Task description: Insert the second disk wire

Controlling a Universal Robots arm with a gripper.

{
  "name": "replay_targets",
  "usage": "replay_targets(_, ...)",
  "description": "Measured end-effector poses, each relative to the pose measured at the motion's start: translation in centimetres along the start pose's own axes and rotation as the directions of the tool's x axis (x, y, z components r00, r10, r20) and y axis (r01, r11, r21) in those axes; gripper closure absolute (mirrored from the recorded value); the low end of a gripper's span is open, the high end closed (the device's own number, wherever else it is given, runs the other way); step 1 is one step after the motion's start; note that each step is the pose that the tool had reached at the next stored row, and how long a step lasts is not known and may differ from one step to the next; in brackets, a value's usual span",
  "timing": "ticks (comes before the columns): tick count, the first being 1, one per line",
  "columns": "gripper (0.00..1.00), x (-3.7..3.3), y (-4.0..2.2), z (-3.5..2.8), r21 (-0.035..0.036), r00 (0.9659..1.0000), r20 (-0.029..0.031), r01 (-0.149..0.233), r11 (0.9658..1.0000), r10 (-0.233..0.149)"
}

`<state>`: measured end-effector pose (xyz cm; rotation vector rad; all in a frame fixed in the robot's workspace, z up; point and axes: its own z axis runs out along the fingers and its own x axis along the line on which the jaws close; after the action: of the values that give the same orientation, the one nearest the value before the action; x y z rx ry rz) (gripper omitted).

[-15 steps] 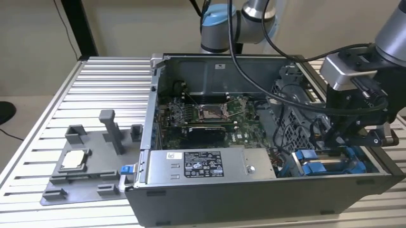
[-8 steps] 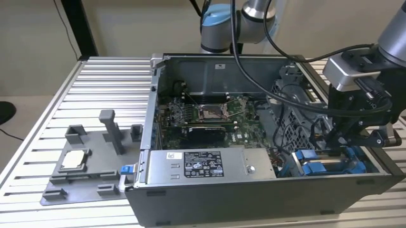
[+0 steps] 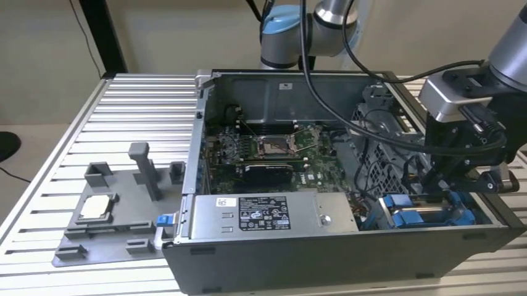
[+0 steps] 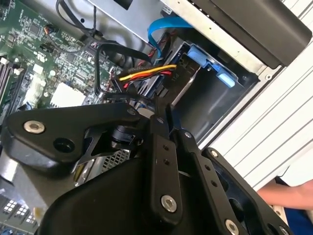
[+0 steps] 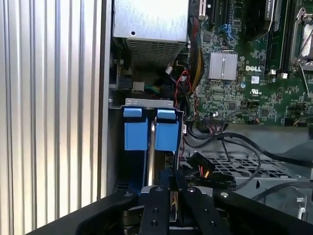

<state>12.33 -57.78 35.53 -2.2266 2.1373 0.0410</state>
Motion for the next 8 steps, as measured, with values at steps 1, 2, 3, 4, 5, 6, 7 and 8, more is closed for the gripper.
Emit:
replay_targets(1, 1.00, 0.01, -0.03, 0.06, 0.0000, 1.0000, 0.0009, 0.000, 1.0000, 0.000)
replay_targets(2, 1.00, 0.01, -0.08, 0.11, 0.0000, 1.0000, 0.0017, 0.000, 1.0000, 0.000)
replay_targets(3, 1.00, 0.02, -0.12, 0.16, 0.0001, 1.0000, 0.0024, 0.000, 1.0000, 0.000)
replay_targets(4, 1.00, 0.02, -0.19, 0.20, 0.0001, 1.0000, 0.0034, 0.000, 1.0000, 0.000)
replay_targets(5, 1.00, 0.03, -0.27, 0.25, 0.0001, 1.0000, 0.0044, 0.000, 1.0000, 0.000)
replay_targets(6, 1.00, 0.03, -0.36, 0.29, 0.0001, 1.0000, 0.0050, 0.000, 1.0000, 0.000)
replay_targets(7, 1.00, 0.03, -0.42, 0.32, 0.0002, 1.0000, 0.0053, 0.000, 1.0000, 0.000)
replay_targets(8, 1.00, 0.04, -0.45, 0.35, 0.0002, 1.0000, 0.0051, 0.000, 1.0000, 0.000)
